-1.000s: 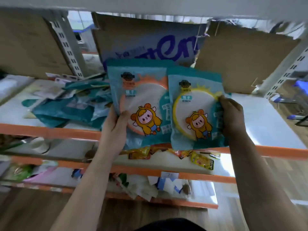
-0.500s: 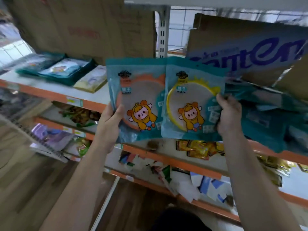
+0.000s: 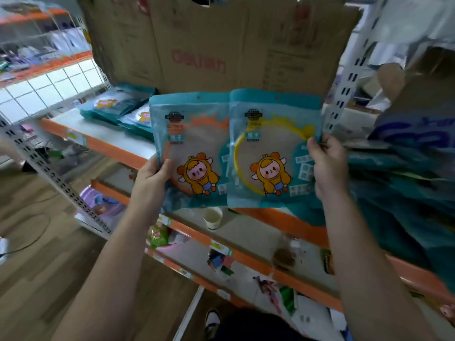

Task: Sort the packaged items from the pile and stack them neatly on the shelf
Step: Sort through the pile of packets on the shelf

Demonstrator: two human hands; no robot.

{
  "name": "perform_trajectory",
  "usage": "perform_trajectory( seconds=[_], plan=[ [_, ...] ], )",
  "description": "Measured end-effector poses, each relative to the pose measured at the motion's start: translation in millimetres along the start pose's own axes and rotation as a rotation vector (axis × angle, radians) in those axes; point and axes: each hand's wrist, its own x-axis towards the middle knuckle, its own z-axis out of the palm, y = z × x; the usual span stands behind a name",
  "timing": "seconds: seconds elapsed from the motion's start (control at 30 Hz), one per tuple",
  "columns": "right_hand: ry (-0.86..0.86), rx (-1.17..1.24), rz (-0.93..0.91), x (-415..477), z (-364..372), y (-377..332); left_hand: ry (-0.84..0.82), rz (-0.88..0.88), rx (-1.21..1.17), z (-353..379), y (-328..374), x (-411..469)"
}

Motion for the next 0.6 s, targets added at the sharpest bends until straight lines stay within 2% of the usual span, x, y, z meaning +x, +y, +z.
perform_trajectory(
  seconds=[0.23, 0.43, 0.6],
  plan=[
    [-0.093, 0.015, 0.104, 32, 83, 10, 0.005, -0.03, -0.025, -54, -3, 93],
    [0.048, 0.052, 0.184, 44, 140, 30, 0.013, -0.036, -0.01, -108, -9, 164],
    [0.142, 0.008, 0.172, 47, 209, 46, -0.017, -0.034, 0.036, -169, -9, 250]
  ],
)
